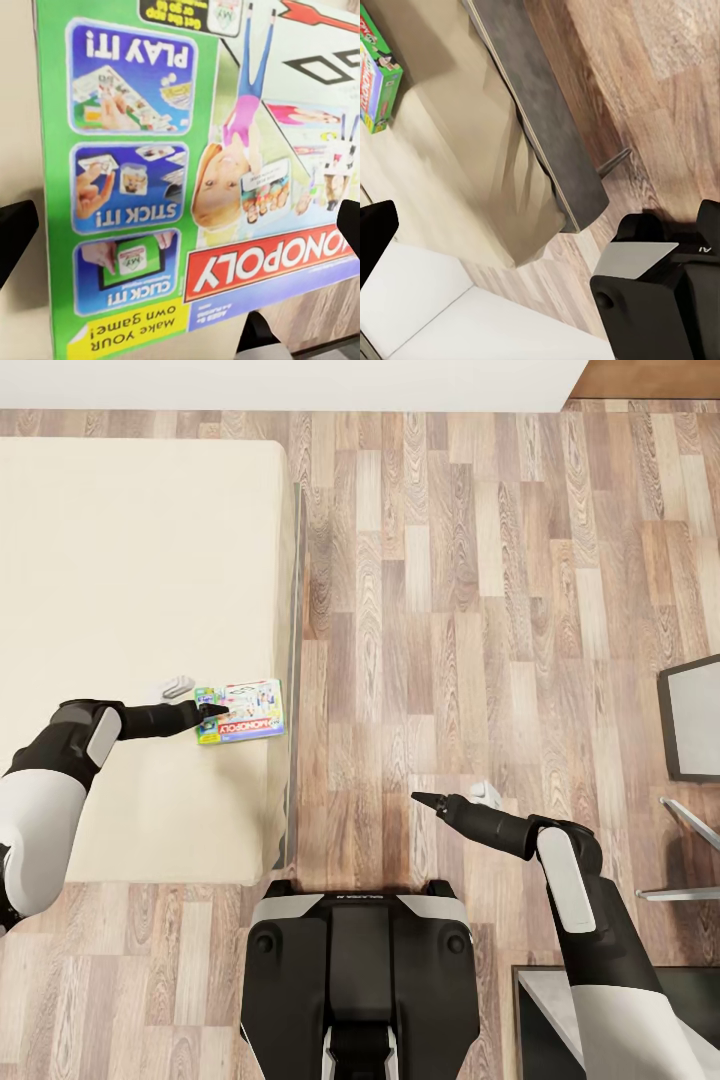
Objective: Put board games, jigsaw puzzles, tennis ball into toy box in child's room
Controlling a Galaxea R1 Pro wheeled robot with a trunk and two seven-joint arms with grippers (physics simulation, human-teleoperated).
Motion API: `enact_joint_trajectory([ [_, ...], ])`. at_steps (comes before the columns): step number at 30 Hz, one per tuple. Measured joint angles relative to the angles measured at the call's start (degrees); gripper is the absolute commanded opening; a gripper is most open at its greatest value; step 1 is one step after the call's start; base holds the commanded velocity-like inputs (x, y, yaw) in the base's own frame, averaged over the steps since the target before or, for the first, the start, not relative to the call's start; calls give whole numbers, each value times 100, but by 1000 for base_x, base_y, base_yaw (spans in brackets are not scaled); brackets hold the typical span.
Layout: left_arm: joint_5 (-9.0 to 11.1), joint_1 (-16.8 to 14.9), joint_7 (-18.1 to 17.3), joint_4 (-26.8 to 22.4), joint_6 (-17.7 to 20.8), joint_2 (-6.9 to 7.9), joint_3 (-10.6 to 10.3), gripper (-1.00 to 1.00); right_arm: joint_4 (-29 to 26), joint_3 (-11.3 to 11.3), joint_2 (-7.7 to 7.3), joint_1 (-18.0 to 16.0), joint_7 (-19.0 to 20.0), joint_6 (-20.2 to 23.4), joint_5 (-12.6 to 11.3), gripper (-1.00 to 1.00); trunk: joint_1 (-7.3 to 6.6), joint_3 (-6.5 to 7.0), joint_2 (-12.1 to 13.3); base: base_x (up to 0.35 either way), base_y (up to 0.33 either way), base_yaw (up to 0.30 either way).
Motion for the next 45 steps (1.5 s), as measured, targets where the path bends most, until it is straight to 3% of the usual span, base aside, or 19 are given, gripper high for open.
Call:
enact_joint_trajectory([
  [9, -1, 0, -6, -68, 62, -13, 0, 100, 0, 0, 0, 3, 1, -8, -6, 100, 0, 0, 0, 0, 0, 0],
  [23, 4, 0, -327, -88, 150, -24, 1, 100, -2, 0, 0, 3, 0, -27, -8, 100, 0, 0, 0, 0, 0, 0],
  [45, 4, 0, -359, -88, 158, -101, 1, 100, -17, 0, 0, 3, -5, -24, -14, 100, 0, 0, 0, 0, 0, 0],
])
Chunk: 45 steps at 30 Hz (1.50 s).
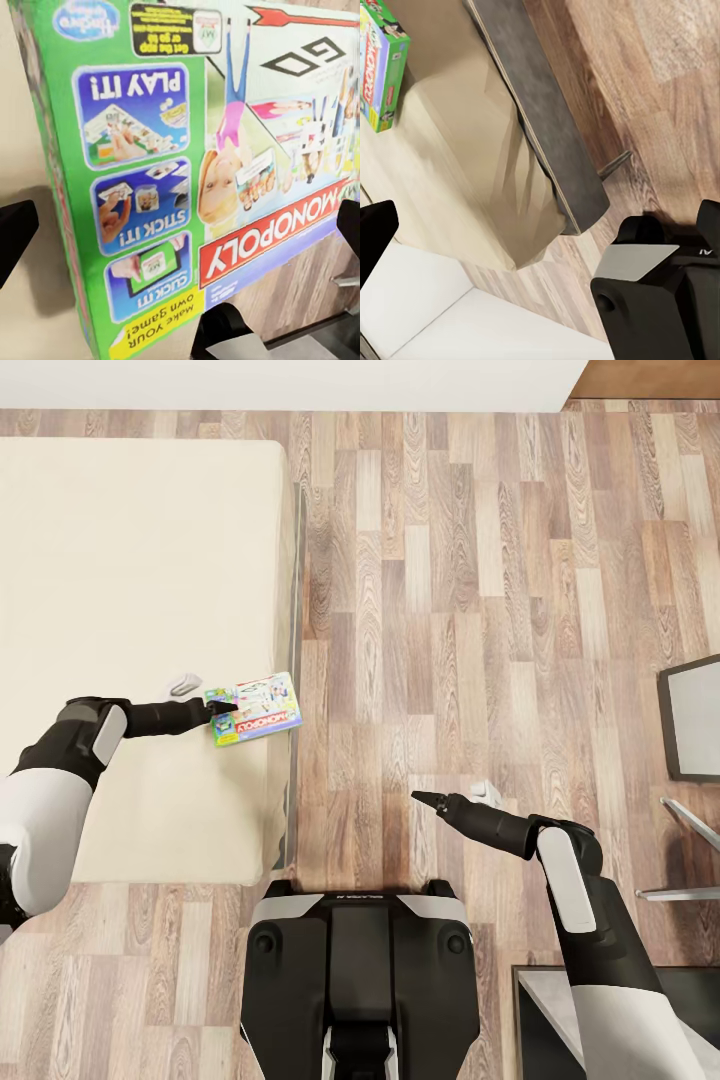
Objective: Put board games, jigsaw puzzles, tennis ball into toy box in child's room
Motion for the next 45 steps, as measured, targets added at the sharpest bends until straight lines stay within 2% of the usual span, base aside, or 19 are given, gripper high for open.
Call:
enact_joint_trajectory([
  [45, -11, 0, 30, -139, -12, 7, -11, 100, 6, 0, 0, 0, -1, -10, 32, 100, 0, 0, 0, 0, 0, 0],
])
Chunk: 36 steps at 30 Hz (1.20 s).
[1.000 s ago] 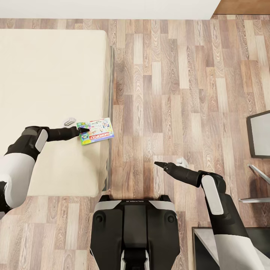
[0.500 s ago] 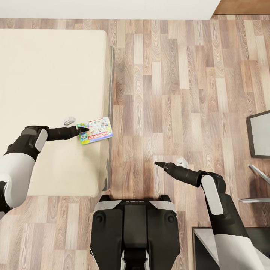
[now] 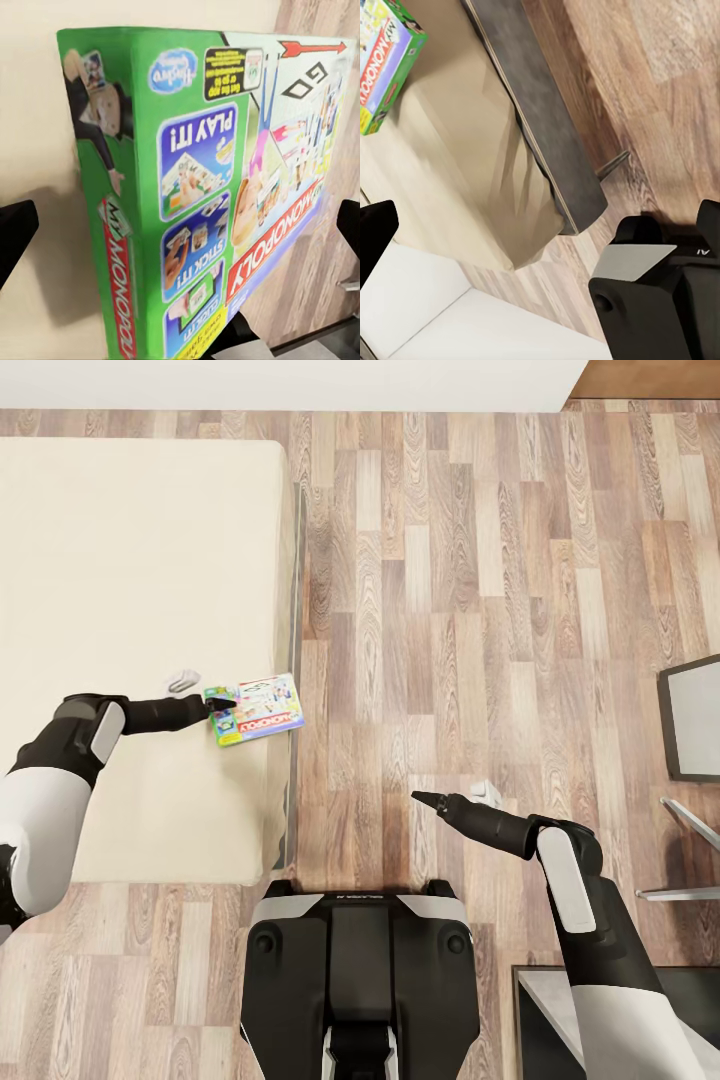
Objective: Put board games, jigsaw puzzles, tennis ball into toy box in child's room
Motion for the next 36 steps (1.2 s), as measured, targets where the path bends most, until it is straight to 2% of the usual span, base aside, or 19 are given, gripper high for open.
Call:
enact_joint_trajectory([
  [9, -15, 0, 65, -18, -4, 30, -5, 100, -5, 0, 0, 0, -1, 2, -6, 100, 0, 0, 0, 0, 0, 0],
  [14, -21, 0, 213, -35, -10, 60, -2, 100, -6, 0, 0, 0, -2, 6, -14, 100, 0, 0, 0, 0, 0, 0],
  [19, -18, 0, 471, -269, -2, 68, 3, 100, -7, 0, 0, 0, -2, 5, -10, 100, 0, 0, 0, 0, 0, 0],
  [22, -19, 0, 543, -388, 6, 69, 52, 100, -7, 0, 0, 0, -2, 3, -10, 100, 0, 0, 0, 0, 0, 0],
  [28, -31, 0, 591, -460, 11, 69, 280, 100, -7, 0, 0, 0, -2, 5, -9, 100, 0, 0, 0, 0, 0, 0],
  [36, -36, 0, 601, -488, 12, 78, 356, 100, -7, 0, 0, 0, -2, 10, -9, 100, 0, 0, 0, 0, 0, 0],
])
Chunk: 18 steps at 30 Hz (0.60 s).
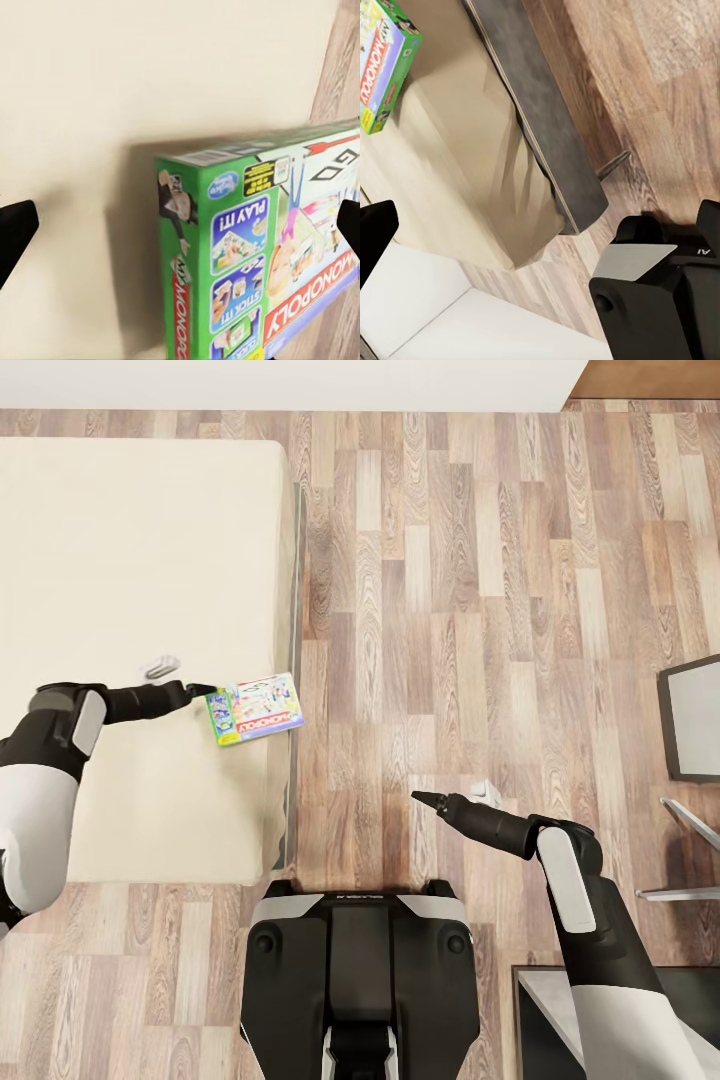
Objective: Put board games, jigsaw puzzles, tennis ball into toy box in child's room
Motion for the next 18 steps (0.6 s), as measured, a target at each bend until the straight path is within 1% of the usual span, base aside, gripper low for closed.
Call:
enact_joint_trajectory([
  [2, -1, 3, 1, -2, 3, 18, 7, 100, 0, 0, 0, 0, 0, 0, 3, 100, 0, 0, 0, 0, 0, 0],
  [7, 12, 7, -16, -4, 150, 165, 39, 100, 0, 0, 0, 0, 0, 1, 7, 100, 0, 0, 0, 0, 0, 0],
  [8, 13, 8, -22, -4, 267, 211, 79, 100, 0, 0, 0, 0, 0, 1, 8, 100, 0, 0, 0, 0, 0, 0],
  [12, 19, 8, -42, -22, 529, 287, 219, 100, 0, 0, 0, 0, 0, 1, 8, 100, 0, 0, 0, 0, 0, 0],
  [13, 19, 9, -55, -29, 637, 323, 303, 100, 0, 0, 0, 0, 0, -2, 8, 100, 0, 0, 0, 0, 0, 0],
  [18, 23, 13, -80, -37, 867, 465, 495, 100, 0, 0, 0, 3, 0, -9, 2, 100, 0, 0, 0, 0, 0, 0],
])
